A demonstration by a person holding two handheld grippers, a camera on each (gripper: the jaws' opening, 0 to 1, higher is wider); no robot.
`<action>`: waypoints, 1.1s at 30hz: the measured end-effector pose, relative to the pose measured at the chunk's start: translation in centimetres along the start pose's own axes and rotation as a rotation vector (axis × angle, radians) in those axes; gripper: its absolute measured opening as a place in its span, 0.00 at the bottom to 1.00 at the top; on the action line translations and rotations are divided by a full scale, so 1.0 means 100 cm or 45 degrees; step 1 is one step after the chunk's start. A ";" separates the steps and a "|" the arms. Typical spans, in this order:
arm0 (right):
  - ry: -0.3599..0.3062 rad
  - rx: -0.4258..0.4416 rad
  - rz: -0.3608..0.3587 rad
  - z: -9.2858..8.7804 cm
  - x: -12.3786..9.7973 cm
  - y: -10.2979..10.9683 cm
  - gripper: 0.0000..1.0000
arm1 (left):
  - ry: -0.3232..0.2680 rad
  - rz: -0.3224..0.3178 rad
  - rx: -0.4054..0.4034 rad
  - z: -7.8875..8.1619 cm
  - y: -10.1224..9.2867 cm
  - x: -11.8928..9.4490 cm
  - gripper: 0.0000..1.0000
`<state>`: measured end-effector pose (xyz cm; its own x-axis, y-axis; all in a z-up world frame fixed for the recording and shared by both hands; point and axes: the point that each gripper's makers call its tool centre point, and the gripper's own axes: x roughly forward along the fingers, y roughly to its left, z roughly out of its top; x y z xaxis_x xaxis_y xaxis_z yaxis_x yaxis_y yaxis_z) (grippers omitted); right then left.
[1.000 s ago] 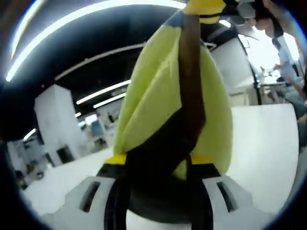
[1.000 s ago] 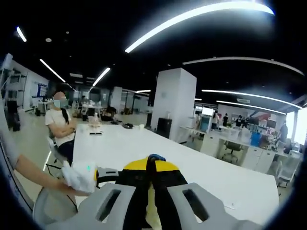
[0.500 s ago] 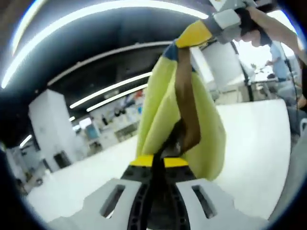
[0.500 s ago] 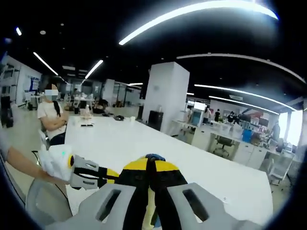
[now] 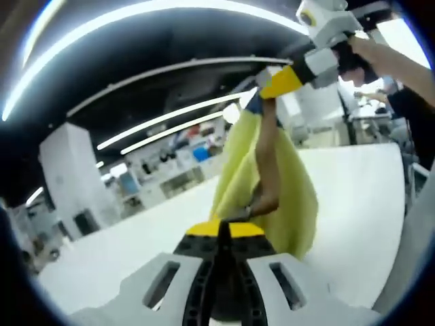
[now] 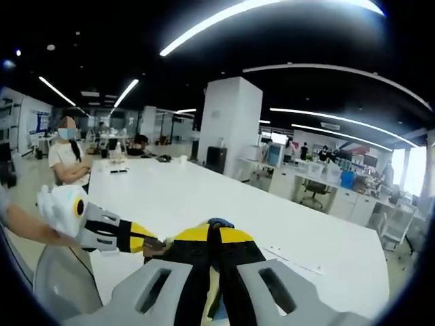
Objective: Fold the garment on the visible template until the final outline fits inside the template.
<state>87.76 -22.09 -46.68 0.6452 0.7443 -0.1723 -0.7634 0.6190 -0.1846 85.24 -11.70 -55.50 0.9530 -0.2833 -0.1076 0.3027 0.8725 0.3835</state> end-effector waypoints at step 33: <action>-0.149 -0.006 -0.032 0.036 -0.039 -0.004 0.03 | -0.191 0.079 0.234 0.123 0.075 -0.027 0.00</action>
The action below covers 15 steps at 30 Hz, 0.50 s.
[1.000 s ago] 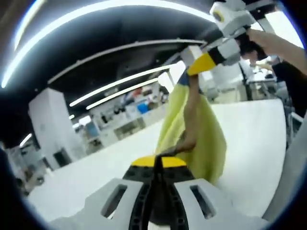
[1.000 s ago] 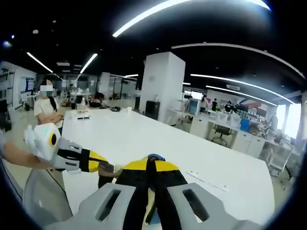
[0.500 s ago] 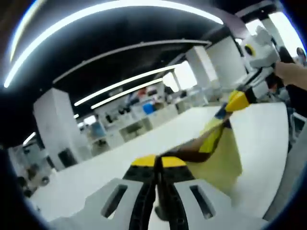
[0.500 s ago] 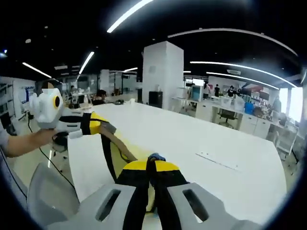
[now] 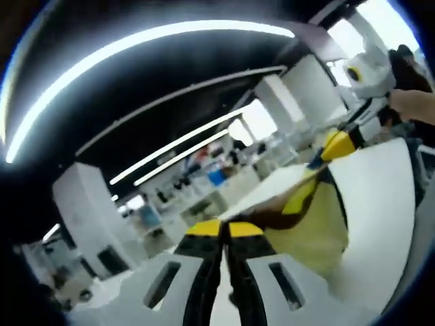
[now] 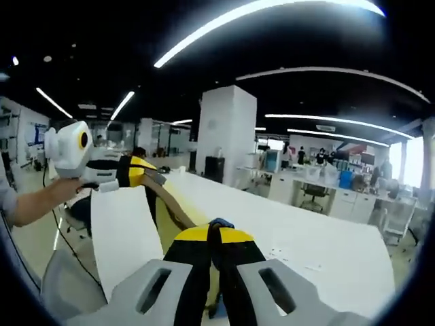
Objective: Fold the garment on the visible template until the final outline fits inside the template.
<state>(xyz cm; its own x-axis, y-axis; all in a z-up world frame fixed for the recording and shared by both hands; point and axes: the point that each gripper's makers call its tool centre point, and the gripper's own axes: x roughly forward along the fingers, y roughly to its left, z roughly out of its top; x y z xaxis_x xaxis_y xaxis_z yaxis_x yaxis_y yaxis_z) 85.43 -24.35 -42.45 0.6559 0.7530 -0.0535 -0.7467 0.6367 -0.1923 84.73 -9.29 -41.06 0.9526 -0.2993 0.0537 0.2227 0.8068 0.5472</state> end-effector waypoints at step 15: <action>-0.131 -0.148 -0.009 0.071 -0.031 0.007 0.03 | -0.053 -0.134 0.022 0.070 0.022 -0.028 0.00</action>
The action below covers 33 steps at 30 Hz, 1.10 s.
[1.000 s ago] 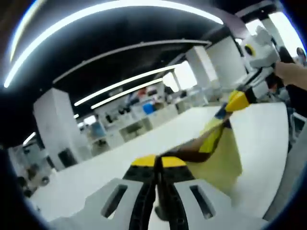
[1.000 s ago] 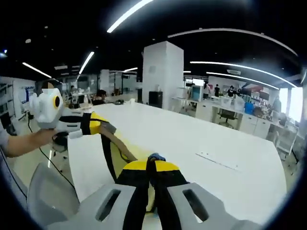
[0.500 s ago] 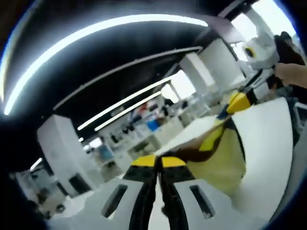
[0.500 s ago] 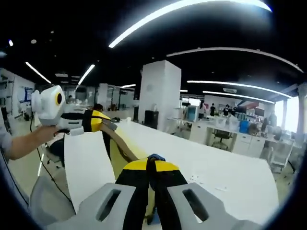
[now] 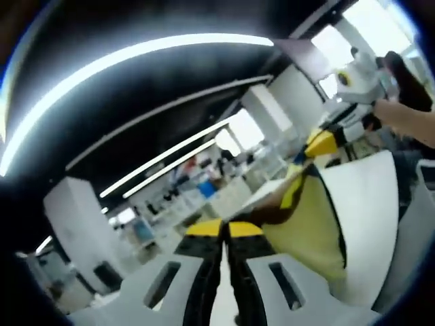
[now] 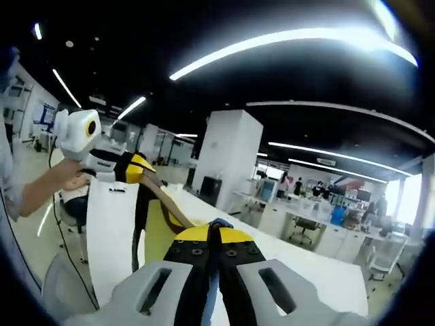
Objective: Fold the garment on the visible template until the final outline fits inside the template.
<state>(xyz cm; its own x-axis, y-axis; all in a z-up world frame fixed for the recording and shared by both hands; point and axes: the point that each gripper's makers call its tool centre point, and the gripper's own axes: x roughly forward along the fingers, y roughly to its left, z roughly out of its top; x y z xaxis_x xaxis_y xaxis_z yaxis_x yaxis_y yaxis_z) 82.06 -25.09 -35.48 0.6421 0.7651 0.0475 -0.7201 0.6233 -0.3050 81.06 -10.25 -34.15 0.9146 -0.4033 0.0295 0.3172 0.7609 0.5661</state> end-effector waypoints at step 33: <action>0.136 0.031 -0.036 -0.038 -0.006 0.029 0.03 | 0.129 -0.193 -0.040 -0.036 -0.032 -0.017 0.00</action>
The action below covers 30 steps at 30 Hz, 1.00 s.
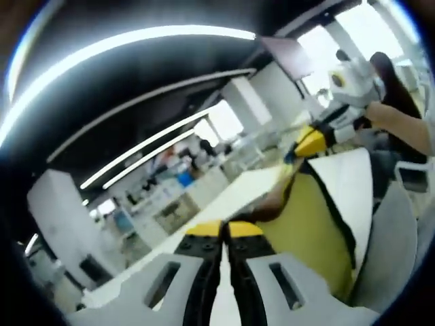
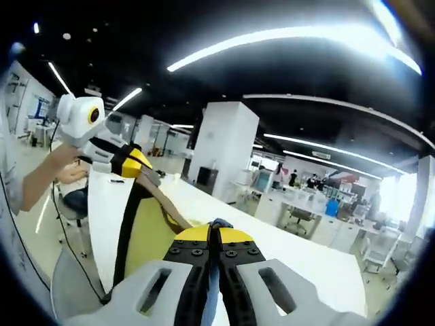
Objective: Fold the garment on the visible template until the final outline fits inside the template.
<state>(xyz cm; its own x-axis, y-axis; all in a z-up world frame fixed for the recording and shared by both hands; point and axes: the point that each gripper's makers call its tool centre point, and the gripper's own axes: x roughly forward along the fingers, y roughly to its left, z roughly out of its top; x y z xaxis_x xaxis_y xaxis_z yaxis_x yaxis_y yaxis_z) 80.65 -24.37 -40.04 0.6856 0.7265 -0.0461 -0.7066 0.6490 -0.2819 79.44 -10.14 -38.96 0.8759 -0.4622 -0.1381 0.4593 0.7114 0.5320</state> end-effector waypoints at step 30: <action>0.242 0.200 -0.145 -0.092 0.054 -0.001 0.03 | 0.040 -0.205 -0.145 -0.094 0.003 0.074 0.00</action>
<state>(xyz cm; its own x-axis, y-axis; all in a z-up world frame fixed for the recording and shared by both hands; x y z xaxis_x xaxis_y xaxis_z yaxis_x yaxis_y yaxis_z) 86.07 -22.59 -49.03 0.7720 0.6013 -0.2060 -0.6317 0.7618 -0.1440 87.44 -8.38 -47.66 0.7929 -0.5596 -0.2411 0.6063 0.6854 0.4033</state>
